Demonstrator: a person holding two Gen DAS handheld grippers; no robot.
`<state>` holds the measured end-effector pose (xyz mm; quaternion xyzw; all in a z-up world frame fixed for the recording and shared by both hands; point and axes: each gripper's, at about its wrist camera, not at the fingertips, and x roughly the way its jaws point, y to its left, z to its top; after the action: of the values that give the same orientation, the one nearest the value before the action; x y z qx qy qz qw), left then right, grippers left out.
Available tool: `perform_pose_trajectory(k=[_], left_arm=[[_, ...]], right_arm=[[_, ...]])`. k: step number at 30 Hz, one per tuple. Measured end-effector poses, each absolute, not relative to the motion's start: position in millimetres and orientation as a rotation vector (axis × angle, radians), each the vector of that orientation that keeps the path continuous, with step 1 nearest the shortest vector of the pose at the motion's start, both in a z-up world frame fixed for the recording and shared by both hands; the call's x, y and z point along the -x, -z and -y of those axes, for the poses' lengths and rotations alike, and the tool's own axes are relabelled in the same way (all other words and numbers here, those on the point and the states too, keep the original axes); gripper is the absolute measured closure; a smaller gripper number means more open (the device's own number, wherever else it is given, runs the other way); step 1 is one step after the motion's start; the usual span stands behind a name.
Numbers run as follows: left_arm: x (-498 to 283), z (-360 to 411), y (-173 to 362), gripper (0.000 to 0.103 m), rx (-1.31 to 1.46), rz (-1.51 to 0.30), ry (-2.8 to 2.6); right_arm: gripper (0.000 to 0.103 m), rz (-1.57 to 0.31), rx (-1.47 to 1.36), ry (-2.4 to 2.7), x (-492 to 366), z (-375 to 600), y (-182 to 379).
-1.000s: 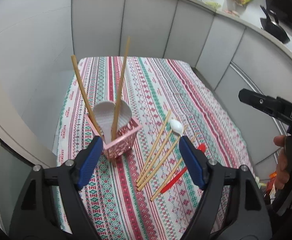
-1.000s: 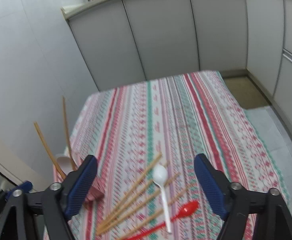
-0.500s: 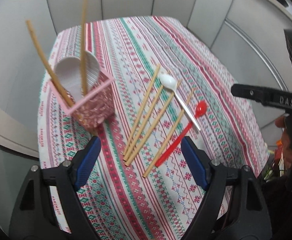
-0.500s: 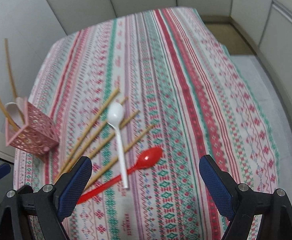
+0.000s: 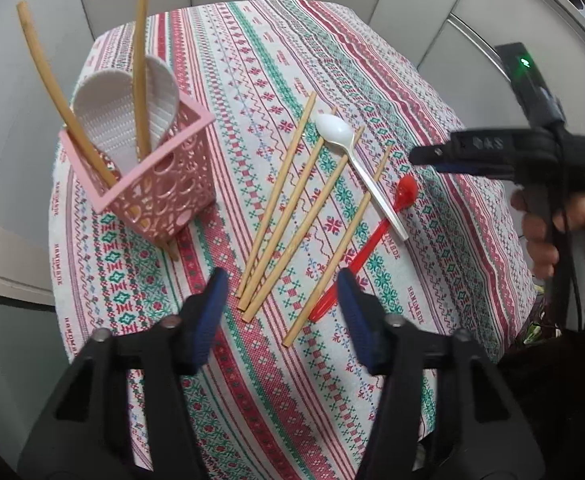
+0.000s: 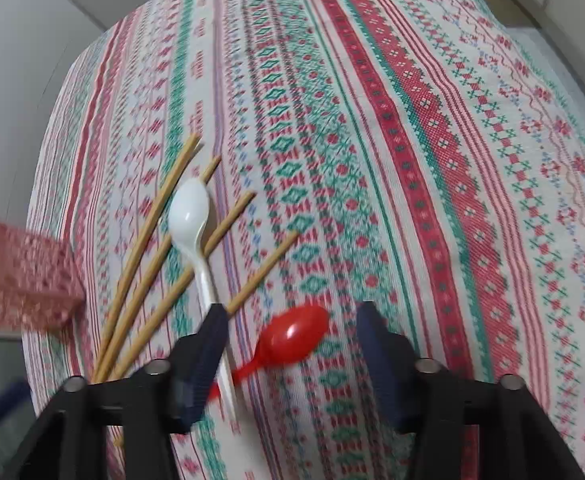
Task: Organize utensils
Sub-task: 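Move both tools back to the remaining chopsticks and spoons, then grasp a bamboo chopstick with the left tool and lift it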
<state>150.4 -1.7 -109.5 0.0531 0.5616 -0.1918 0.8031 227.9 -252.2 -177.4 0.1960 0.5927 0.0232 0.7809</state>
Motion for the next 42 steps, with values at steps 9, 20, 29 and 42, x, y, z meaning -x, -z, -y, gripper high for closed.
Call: perform_pose_trajectory(k=[9, 20, 29, 42], left_arm=[[-152, 7, 109, 0.057, -0.128, -1.201, 0.438], [-159, 13, 110, 0.067, -0.138, -1.201, 0.444], [-179, 46, 100, 0.076, -0.2, -1.179, 0.455], [-274, 122, 116, 0.076, -0.275, -1.256, 0.307]], right_arm=[[0.073, -1.308, -0.493, -0.026, -254, 247, 198], [0.103, -1.258, -0.317, 0.028, -260, 225, 197], [0.103, -1.206, -0.443, -0.016, -247, 272, 184], [0.055, -1.182, -0.713, -0.083, -237, 305, 171]])
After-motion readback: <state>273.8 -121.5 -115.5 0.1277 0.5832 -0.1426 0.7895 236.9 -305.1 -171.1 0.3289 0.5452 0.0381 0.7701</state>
